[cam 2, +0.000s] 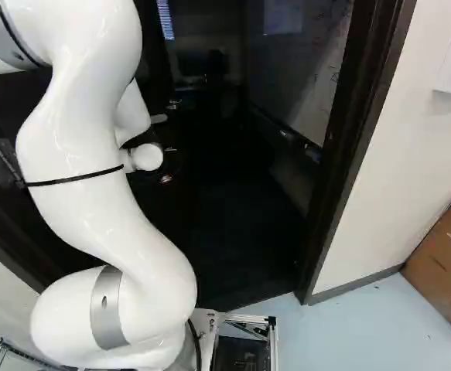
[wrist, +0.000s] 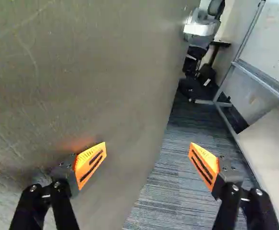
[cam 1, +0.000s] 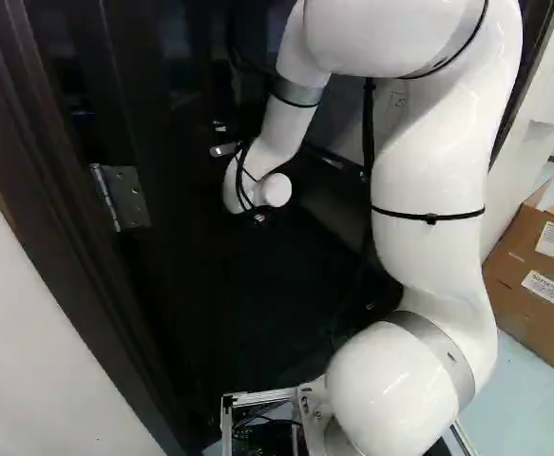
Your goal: Open the door and move inside
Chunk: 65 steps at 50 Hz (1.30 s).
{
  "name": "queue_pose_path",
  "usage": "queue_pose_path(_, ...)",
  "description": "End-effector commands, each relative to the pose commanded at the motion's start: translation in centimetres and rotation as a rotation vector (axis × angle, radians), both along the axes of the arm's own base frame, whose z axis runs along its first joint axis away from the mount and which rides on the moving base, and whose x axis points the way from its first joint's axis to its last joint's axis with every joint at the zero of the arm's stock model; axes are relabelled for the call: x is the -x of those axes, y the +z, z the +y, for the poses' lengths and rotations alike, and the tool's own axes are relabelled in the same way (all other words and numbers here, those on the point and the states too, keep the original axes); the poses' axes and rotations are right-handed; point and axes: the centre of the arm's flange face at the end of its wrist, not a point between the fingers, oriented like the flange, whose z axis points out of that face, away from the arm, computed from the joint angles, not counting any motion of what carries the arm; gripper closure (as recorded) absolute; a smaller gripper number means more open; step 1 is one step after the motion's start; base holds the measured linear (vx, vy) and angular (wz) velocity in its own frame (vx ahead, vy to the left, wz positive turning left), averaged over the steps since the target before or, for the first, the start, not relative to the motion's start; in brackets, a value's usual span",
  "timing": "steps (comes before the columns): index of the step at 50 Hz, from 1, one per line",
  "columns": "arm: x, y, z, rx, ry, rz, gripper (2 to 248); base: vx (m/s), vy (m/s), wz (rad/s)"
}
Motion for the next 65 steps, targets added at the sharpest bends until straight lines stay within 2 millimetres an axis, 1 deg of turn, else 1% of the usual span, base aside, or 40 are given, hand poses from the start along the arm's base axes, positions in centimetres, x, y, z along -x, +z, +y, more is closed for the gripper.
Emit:
queue_pose_path(42, -2.5, -0.5, 6.1, 0.013, 0.132, -0.035, 3, 0.000, 0.000, 0.000)
queue_pose_path(53, -2.8, -0.7, 7.5, 0.013, 0.156, -0.042, 3, 0.000, 0.000, 0.000)
queue_pose_path(65, -3.3, -0.8, 9.5, 0.013, 0.190, -0.052, 3, 0.000, 0.000, 0.000)
